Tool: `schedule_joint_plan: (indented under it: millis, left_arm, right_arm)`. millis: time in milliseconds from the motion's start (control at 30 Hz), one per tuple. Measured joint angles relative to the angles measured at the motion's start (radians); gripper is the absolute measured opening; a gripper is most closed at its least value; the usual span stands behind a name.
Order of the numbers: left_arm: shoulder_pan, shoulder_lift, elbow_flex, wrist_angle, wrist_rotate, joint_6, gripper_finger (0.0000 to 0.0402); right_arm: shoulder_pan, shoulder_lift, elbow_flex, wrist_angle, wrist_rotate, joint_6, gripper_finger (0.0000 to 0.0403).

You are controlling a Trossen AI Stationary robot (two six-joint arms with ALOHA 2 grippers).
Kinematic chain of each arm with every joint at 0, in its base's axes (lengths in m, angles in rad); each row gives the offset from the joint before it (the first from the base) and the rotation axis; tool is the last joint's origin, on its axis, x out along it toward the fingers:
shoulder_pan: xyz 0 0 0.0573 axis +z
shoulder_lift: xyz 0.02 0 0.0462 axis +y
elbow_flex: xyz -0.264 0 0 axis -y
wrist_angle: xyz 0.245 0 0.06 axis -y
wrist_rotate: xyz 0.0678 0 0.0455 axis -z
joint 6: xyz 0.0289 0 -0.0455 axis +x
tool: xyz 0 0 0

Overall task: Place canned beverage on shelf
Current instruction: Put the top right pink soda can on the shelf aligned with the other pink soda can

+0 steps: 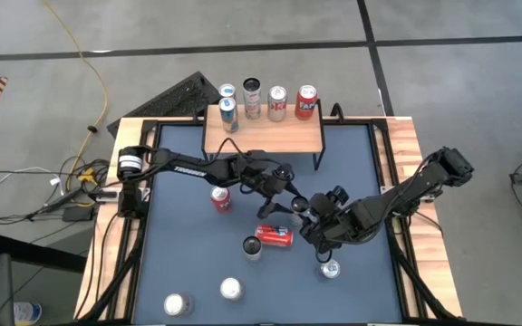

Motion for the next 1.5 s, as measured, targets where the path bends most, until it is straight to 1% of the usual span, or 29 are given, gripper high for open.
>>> schedule_joint_plan:
  millis: [333,600,900,1067,1200,1300,1400,1500]
  left_arm:
    - [0.001,0.0,0.0,-0.03,0.005,0.008,0.0279]
    - [-0.004,0.0,-0.001,-0.015,0.002,0.005,0.0279]
    - [-0.01,0.001,-0.001,-0.021,0.006,-0.005,0.0279]
    - [-0.01,0.001,-0.001,-0.042,0.005,-0.007,0.0279]
    - [-0.01,0.001,-0.001,-0.055,0.008,-0.012,0.0279]
    - [-0.01,0.001,-0.001,-0.062,0.008,-0.026,0.0279]
    - [-0.011,0.001,-0.001,-0.062,0.004,-0.039,0.027]
    - [-0.017,0.001,-0.001,-0.06,-0.054,-0.083,0.0247]
  right_arm:
    - [-0.015,0.0,0.0,0.006,0.002,-0.001,0.0331]
    - [-0.037,0.0,0.0,0.099,-0.003,-0.112,0.0331]
    - [-0.063,0.0,0.0,0.192,0.008,-0.201,0.0331]
    - [-0.057,0.0,0.0,0.202,0.008,-0.211,0.0331]
    - [-0.053,-0.026,0.0,0.203,0.008,-0.264,0.0331]
    - [-0.037,-0.063,0.0,0.148,0.004,-0.249,0.0331]
    - [-0.01,-0.09,0.0,0.081,-0.002,-0.18,0.0331]
    - [0.028,-0.108,0.0,0.017,-0.004,-0.084,0.0331]
